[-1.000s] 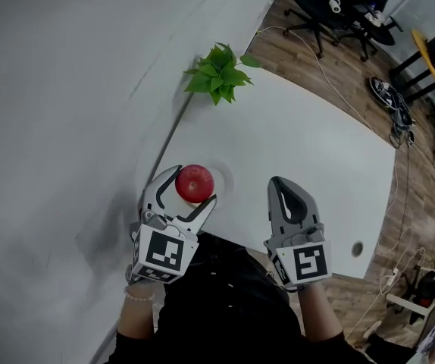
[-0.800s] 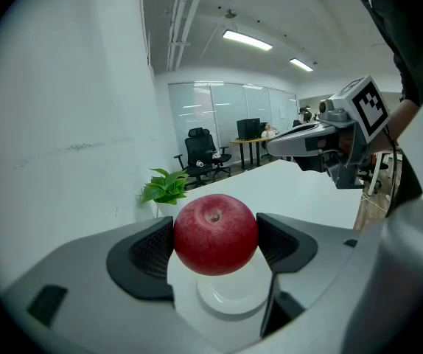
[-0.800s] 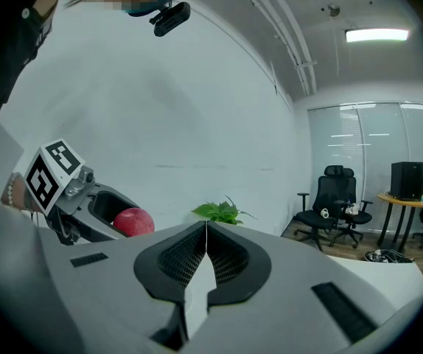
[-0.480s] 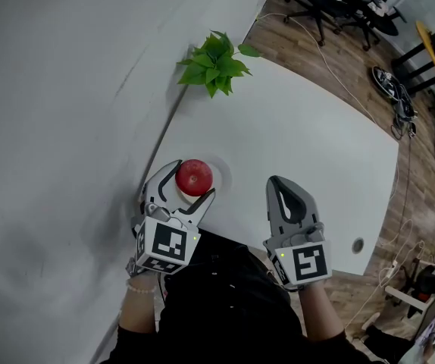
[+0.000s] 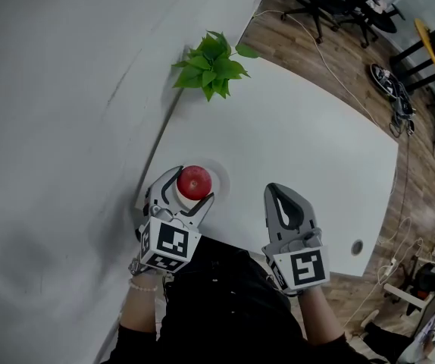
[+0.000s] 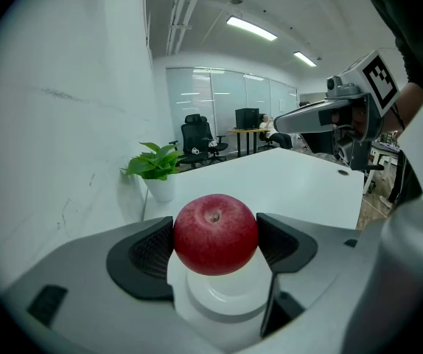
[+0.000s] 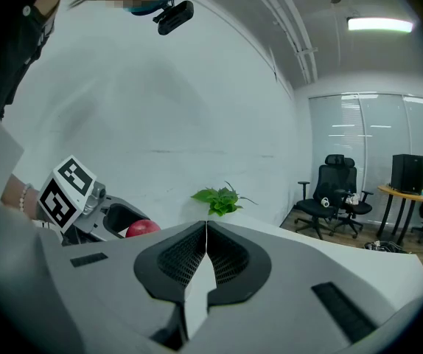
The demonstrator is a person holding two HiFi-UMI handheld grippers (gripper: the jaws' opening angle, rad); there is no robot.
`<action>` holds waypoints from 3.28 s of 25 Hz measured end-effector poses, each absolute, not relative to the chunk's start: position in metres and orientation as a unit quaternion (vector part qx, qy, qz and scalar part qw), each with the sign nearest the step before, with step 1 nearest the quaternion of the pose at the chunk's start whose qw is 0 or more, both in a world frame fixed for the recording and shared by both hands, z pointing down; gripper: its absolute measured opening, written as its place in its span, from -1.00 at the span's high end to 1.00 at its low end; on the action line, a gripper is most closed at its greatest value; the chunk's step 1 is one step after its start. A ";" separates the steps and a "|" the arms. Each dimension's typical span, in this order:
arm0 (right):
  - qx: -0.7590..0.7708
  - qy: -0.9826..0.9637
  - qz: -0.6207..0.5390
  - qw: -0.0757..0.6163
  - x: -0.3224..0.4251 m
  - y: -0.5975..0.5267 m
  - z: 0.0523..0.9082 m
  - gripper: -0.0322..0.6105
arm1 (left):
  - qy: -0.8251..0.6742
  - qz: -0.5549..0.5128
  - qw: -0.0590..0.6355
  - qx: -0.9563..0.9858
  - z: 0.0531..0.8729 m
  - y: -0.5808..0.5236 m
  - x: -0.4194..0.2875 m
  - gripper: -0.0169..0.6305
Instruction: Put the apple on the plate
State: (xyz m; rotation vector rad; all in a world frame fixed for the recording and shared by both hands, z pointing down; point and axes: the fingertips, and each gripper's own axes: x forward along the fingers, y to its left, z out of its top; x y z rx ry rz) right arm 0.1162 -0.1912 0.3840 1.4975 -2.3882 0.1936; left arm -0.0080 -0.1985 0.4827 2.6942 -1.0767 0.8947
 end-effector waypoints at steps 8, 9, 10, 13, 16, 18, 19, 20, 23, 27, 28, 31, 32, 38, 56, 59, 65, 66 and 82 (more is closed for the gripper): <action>0.524 -0.833 0.073 0.165 0.116 -0.193 0.393 0.77 | -0.344 0.312 0.058 0.884 0.511 -0.200 -0.003 -0.18; 0.523 -0.833 0.072 0.166 0.115 -0.193 0.393 0.77 | -0.342 0.314 0.059 0.884 0.514 -0.200 -0.002 -0.18; 0.523 -0.833 0.071 0.167 0.115 -0.193 0.393 0.77 | -0.341 0.315 0.061 0.884 0.517 -0.199 -0.002 -0.18; 0.523 -0.832 0.070 0.170 0.115 -0.191 0.395 0.77 | -0.340 0.319 0.070 0.882 0.528 -0.197 -0.001 -0.18; 0.523 -0.831 0.073 0.174 0.115 -0.189 0.398 0.77 | -0.339 0.320 0.081 0.881 0.538 -0.196 0.001 -0.18; 0.523 -0.830 0.076 0.178 0.116 -0.187 0.401 0.77 | -0.337 0.315 0.093 0.882 0.543 -0.195 0.004 -0.18; 0.523 -0.829 0.077 0.180 0.117 -0.186 0.402 0.77 | -0.337 0.313 0.097 0.883 0.545 -0.195 0.005 -0.18; 0.523 -0.829 0.078 0.183 0.118 -0.185 0.403 0.77 | -0.336 0.313 0.100 0.883 0.548 -0.195 0.006 -0.18; 0.522 -0.826 0.083 0.196 0.118 -0.184 0.407 0.77 | -0.332 0.323 0.096 0.881 0.557 -0.194 0.006 -0.18; 0.524 -0.823 0.088 0.202 0.119 -0.183 0.409 0.77 | -0.328 0.335 0.087 0.879 0.566 -0.196 0.007 -0.18; 0.527 -0.821 0.088 0.202 0.119 -0.184 0.409 0.77 | -0.328 0.337 0.085 0.879 0.568 -0.196 0.007 -0.18; 0.530 -0.818 0.095 0.206 0.120 -0.183 0.413 0.77 | -0.328 0.338 0.084 0.878 0.573 -0.199 0.007 -0.18; 0.529 -0.818 0.095 0.204 0.120 -0.183 0.413 0.77 | -0.327 0.338 0.085 0.878 0.574 -0.199 0.007 -0.18; 0.533 -0.816 0.094 0.201 0.121 -0.181 0.412 0.77 | -0.323 0.334 0.092 0.881 0.580 -0.196 0.009 -0.18; 0.535 -0.811 0.110 0.208 0.125 -0.171 0.423 0.77 | -0.328 0.318 0.120 0.882 0.585 -0.193 0.007 -0.19; 0.540 -0.810 0.105 0.204 0.127 -0.173 0.422 0.77 | -0.331 0.309 0.131 0.882 0.584 -0.192 0.005 -0.19; 0.536 -0.815 0.097 0.198 0.126 -0.174 0.418 0.77 | -0.340 0.295 0.142 0.882 0.574 -0.190 -0.001 -0.19; 0.535 -0.816 0.096 0.197 0.125 -0.174 0.417 0.77 | -0.342 0.293 0.143 0.881 0.571 -0.189 -0.002 -0.19; 0.512 -0.841 0.053 0.166 0.108 -0.174 0.381 0.77 | -0.412 0.219 0.138 0.873 0.487 -0.191 -0.033 0.60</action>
